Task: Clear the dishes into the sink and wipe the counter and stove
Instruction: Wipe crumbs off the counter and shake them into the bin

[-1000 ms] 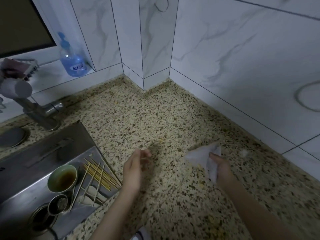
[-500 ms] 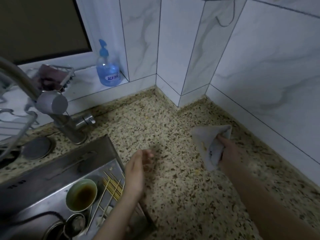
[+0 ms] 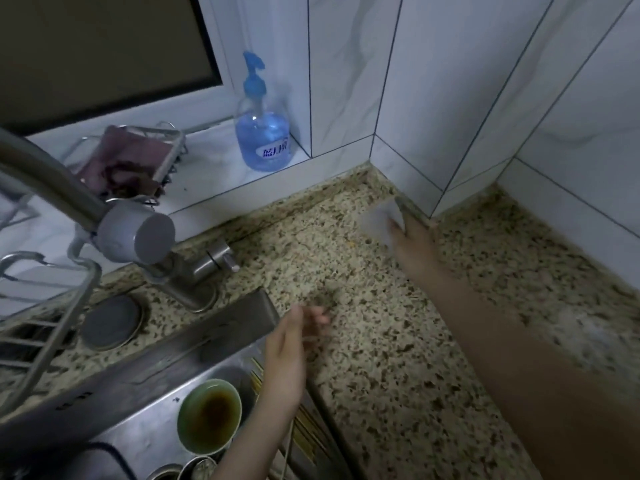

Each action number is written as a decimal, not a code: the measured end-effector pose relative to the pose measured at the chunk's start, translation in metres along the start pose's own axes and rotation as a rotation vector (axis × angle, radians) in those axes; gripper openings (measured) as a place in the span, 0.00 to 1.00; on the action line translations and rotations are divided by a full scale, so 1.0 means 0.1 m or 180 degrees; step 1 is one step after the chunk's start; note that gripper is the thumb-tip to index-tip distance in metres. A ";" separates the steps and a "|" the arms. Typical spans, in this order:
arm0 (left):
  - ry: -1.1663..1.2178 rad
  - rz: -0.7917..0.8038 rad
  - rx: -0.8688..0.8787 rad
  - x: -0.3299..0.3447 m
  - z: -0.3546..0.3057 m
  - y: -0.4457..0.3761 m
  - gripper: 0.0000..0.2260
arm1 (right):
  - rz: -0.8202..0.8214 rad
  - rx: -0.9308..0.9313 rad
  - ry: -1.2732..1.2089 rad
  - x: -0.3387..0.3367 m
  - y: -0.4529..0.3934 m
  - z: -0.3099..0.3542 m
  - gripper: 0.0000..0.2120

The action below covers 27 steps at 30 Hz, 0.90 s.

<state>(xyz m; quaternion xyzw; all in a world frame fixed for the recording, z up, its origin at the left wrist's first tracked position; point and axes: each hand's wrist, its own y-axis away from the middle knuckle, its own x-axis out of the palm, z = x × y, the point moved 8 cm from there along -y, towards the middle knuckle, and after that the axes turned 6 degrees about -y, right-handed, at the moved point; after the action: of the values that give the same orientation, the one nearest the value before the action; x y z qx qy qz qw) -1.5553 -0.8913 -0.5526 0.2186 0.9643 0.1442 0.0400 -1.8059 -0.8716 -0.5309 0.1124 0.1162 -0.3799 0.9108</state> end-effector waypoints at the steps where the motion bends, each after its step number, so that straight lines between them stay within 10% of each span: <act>1: -0.0019 0.0020 0.0008 -0.01 0.02 -0.03 0.21 | 0.0084 0.0024 0.0185 0.13 -0.03 -0.02 0.21; 17: -0.0038 0.0078 0.0057 -0.03 0.11 -0.08 0.24 | 0.0704 0.0771 -0.0163 0.54 -0.16 -0.43 0.10; 27: -0.0041 0.0209 0.0125 0.24 -0.05 0.39 0.25 | 0.0862 0.0823 0.0354 -0.15 0.34 -0.56 0.36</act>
<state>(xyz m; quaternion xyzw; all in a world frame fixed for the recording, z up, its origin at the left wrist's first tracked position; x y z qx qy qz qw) -1.5614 -0.8489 -0.5367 0.2519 0.9589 0.1252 0.0372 -1.7986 -0.8216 -0.5760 0.2639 0.1004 -0.2588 0.9238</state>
